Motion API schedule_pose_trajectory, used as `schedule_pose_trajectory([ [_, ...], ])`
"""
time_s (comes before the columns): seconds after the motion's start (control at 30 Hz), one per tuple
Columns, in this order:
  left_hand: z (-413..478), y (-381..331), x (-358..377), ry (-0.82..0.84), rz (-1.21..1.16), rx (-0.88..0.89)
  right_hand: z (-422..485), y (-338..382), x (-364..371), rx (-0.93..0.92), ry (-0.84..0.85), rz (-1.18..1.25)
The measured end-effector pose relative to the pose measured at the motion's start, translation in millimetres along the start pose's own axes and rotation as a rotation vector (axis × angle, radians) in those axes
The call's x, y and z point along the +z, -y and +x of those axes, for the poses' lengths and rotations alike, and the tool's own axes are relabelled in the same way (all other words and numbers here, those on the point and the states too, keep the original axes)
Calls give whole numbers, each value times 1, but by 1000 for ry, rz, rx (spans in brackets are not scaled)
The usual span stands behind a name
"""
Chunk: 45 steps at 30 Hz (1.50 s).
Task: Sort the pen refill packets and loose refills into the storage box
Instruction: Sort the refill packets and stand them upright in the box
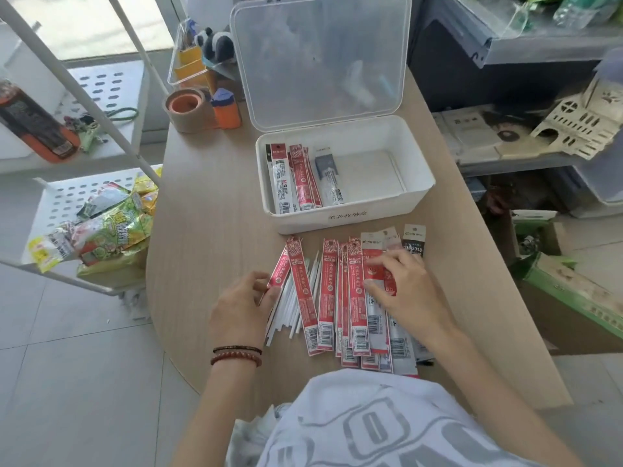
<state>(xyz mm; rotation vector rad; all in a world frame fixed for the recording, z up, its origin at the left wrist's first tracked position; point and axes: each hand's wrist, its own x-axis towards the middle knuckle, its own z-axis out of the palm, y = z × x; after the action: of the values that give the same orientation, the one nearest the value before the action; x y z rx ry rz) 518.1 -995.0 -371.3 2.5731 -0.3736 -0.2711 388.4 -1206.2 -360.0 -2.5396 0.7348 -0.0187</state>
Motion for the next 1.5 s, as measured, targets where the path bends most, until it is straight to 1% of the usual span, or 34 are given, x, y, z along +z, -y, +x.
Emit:
schedule_pose_trajectory([
  [0.1, -1, 1, 0, -4, -44, -43, -1, 3, 7, -22, 3, -106],
  [0.23, -4, -2, 4, -62, 66, -50, -3, 4, 11, -23, 2, -150],
  [0.33, 0, -6, 4, -43, 123, -94, -3, 4, 11, -20, 1, -140],
  [0.4, 3, -7, 1, -31, 90, -122, -4, 4, 10, -23, 3, -138],
  [0.47, 2, -9, -2, -37, 9, -135, -4, 3, 10, -25, 11, -133],
  [0.53, -2, -14, -4, -24, -69, -124, -3, 2, 10, -25, 10, -125],
  [0.6, -7, -20, -1, 31, -103, -105, -3, 2, 11, -27, 7, -119],
  [0.67, -10, -25, 7, 80, -65, -86, -3, 1, 12, -27, -3, -108],
  [0.8, -12, -31, 17, 63, 4, -88, -4, -1, 15, -24, -21, -93],
  [1.0, -13, -40, 18, 107, 79, -71, -4, -3, 17, -27, -18, -89],
  [1.23, -11, -42, 21, 96, 62, -40, -4, -2, 15, -22, 1, -94],
  [1.33, -9, -38, 21, 121, 26, -10, -4, -1, 14, -23, 3, -83],
  [1.5, -11, -41, 21, 181, -118, -28, -5, 0, 13, -15, 16, -104],
])
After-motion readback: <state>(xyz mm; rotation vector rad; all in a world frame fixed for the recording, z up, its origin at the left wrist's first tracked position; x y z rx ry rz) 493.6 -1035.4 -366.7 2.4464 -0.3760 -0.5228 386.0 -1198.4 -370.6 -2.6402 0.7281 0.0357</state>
